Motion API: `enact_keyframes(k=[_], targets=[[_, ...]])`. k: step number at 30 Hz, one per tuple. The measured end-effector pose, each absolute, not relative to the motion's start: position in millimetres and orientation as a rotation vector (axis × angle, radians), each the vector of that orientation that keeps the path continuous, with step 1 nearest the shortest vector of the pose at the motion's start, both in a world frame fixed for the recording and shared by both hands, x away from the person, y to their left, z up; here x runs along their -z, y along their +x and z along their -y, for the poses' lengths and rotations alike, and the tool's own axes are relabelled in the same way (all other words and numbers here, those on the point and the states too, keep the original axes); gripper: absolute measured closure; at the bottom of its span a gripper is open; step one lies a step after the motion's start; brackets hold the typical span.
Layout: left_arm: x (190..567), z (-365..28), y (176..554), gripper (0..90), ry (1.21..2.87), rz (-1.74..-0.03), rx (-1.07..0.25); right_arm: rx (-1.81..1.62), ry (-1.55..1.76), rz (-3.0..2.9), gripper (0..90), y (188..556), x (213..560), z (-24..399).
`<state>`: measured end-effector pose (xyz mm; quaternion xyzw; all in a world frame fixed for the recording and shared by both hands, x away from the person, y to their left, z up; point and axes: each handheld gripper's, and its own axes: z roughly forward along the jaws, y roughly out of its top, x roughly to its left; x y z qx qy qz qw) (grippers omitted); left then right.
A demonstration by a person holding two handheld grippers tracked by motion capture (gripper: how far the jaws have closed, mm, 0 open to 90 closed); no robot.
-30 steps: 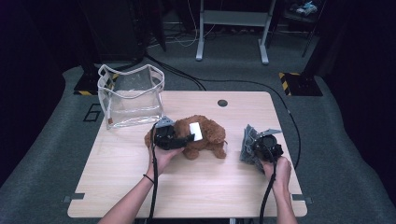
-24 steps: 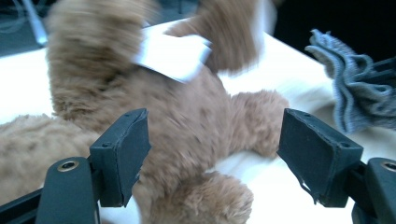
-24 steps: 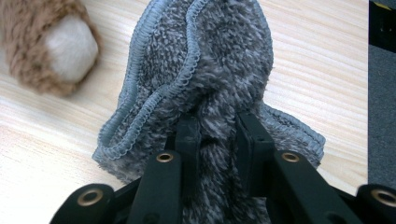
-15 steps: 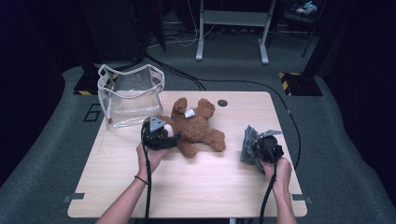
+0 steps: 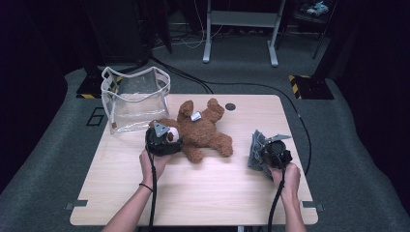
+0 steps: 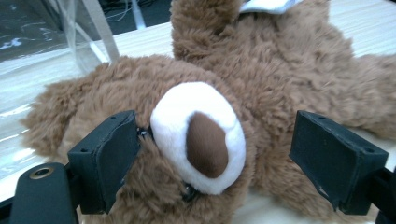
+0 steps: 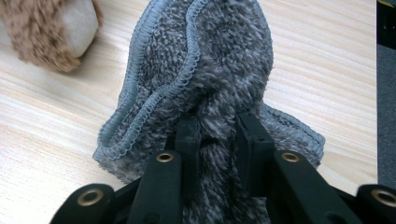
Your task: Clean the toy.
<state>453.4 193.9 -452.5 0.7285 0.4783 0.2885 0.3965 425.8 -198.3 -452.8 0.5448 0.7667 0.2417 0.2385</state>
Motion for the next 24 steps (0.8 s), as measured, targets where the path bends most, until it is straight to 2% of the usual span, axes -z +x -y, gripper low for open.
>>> enact_keyframes(k=[13, 19, 24], targets=[[460.1, -192.3, 468.4, 15.9, 1.861, -1.274, -0.821, -0.671, 1.499, -2.097, 72.9, 425.4, 453.9, 198.6], [466.3, -198.4, 475.3, 37.9, 1.853, -1.271, -0.854, -0.668, 1.507, -2.090, 72.9, 424.2, 453.5, 201.3], [468.1, -205.8, 477.6, 53.3, 1.848, -1.223, -0.762, -0.674, 1.507, -2.084, 73.0, 423.7, 452.4, 201.2]])
